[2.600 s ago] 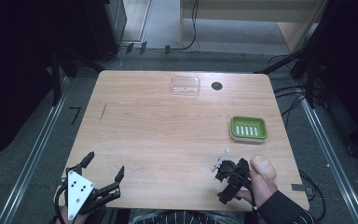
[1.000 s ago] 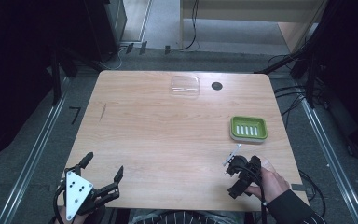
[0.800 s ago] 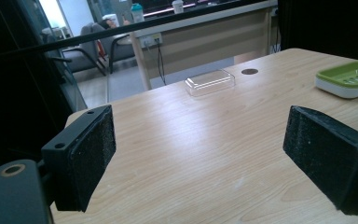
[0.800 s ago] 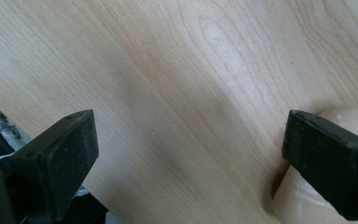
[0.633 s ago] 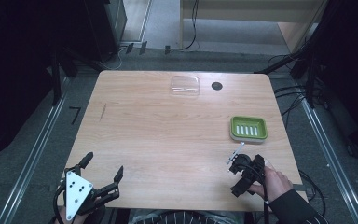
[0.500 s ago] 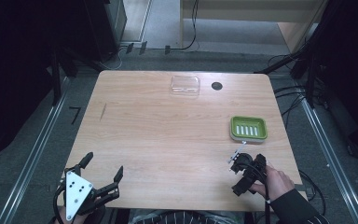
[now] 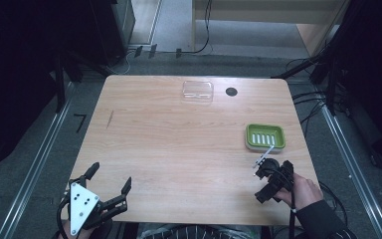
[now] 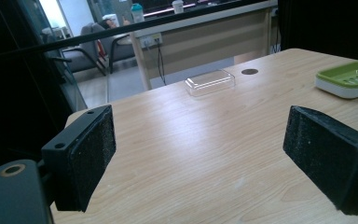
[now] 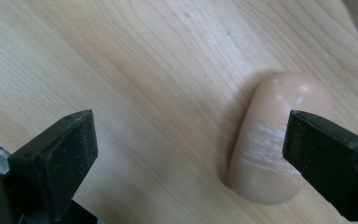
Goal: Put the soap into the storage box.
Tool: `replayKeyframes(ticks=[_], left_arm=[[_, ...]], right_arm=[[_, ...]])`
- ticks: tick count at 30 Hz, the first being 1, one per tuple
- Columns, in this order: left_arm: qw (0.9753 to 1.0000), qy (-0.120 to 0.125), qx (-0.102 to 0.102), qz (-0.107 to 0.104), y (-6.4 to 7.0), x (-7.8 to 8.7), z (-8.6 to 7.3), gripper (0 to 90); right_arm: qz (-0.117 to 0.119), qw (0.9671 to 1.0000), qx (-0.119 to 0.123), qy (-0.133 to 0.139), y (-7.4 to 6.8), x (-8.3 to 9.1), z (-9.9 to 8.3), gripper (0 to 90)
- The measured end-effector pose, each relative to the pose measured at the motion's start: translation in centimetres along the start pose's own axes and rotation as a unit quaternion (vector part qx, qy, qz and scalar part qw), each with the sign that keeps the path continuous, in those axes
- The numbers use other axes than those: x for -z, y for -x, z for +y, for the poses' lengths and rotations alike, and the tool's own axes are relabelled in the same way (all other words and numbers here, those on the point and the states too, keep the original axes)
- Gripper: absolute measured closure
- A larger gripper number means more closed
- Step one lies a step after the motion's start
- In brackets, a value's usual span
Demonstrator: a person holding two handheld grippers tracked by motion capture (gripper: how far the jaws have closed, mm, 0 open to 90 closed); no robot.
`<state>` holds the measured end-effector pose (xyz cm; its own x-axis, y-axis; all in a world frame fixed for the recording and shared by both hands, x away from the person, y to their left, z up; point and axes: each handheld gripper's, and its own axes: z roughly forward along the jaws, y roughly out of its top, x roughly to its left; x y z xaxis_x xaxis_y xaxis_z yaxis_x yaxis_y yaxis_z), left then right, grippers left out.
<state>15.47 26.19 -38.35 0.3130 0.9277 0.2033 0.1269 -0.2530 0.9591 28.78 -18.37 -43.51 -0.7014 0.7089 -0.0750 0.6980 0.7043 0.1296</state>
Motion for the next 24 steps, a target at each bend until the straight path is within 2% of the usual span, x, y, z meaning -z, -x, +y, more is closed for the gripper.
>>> replayKeyframes(ticks=[8,24], left_arm=[[1.0000,0.000,0.000,0.000,0.0,0.0,0.0,9.6],[1.0000,-0.002,-0.002,-0.001,0.0,0.0,0.0,9.6]], right_arm=[[-0.008,0.9998,-0.019,0.002,1.2,0.0,-0.5,2.4],[-0.008,0.9984,-0.055,-0.002,4.0,-0.6,-1.4,0.0]])
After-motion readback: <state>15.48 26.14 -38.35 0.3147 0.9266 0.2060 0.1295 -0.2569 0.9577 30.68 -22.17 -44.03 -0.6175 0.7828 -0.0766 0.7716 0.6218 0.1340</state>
